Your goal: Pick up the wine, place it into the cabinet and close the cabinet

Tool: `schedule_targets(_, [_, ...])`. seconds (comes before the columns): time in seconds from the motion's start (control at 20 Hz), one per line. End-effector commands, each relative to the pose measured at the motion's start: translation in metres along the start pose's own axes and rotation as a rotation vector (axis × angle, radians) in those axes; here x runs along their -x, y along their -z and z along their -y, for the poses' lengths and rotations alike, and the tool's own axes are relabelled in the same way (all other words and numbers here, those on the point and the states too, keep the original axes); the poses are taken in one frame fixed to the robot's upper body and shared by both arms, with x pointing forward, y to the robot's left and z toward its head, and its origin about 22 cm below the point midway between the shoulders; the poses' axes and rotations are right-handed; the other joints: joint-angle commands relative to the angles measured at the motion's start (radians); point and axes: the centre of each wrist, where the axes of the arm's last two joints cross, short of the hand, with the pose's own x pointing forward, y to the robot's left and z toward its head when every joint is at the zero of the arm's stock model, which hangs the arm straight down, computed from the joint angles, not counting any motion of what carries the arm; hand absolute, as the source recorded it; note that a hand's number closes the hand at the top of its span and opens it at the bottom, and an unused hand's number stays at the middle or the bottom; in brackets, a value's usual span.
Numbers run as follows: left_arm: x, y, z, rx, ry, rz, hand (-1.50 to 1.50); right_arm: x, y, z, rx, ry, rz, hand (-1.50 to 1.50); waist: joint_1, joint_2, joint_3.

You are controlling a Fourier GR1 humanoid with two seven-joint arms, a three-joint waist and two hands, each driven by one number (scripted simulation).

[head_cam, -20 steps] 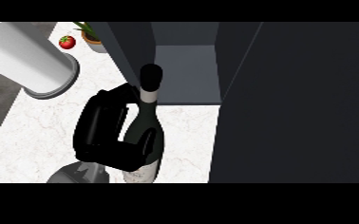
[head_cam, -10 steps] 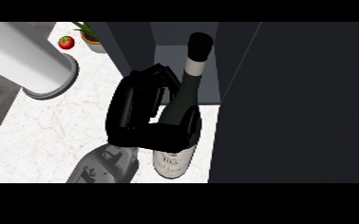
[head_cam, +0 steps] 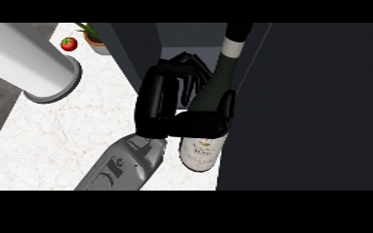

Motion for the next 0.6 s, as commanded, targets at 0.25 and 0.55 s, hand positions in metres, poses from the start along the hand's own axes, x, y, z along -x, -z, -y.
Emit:
schedule_targets(0.25, [0.022, 0.019, 0.004, -0.035, 0.03, 0.002, 1.5, -0.028, -0.021, 0.001, -0.041, 0.038, 0.035, -1.5, -0.006, 0.001, 0.0])
schedule_targets(0.55, [0.047, -0.01, -0.002, -0.095, -0.024, -0.034, 1.5, -0.022, -0.026, -0.002, -0.021, 0.028, 0.031, -1.5, -0.003, 0.0, 0.0])
